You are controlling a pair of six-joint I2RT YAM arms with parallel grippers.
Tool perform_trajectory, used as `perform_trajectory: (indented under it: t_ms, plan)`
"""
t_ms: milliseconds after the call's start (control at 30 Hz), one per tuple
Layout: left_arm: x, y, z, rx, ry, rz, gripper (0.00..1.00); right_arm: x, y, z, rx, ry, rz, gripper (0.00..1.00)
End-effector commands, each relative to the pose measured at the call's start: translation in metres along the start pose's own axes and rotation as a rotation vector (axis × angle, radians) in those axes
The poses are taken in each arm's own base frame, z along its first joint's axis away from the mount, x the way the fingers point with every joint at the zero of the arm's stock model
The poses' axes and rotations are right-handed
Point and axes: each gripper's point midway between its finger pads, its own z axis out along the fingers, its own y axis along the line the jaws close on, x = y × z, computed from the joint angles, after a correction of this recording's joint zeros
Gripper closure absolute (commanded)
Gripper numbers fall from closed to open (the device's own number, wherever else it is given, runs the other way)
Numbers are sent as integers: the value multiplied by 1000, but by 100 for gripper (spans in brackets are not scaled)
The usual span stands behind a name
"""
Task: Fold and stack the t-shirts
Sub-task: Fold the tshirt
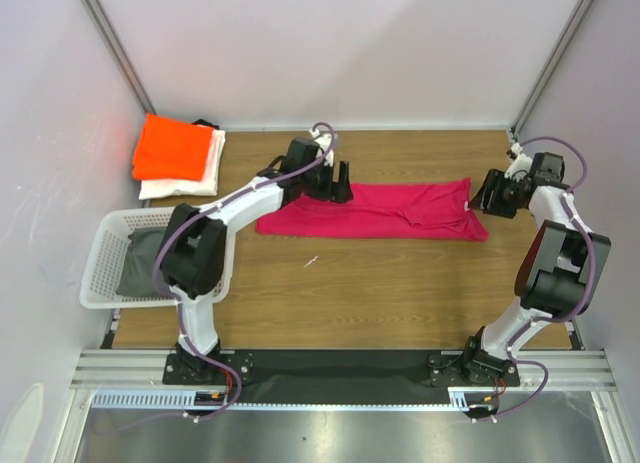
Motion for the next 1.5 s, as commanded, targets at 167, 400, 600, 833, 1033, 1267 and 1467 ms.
perform_trajectory:
  t_ms: [167,400,600,833,1033,1267,1467]
  plan:
    - [36,-15,13,9,118,108,17,26,10,23,-41,72,-35,48]
    - [66,4,5,-50,201,142,17,37,-1,26,6,95,-35,56]
    - [78,15,5,-96,235,157,18,39,-4,28,67,109,-56,56]
    - [89,27,9,-140,266,160,18,36,-12,27,141,93,-92,54]
    - [96,33,12,-166,282,154,19,45,-20,36,211,138,-118,51]
    - [104,37,12,-175,299,149,19,41,-22,40,213,131,-123,78]
    - [108,41,12,-191,311,147,19,21,-30,36,261,90,-136,100]
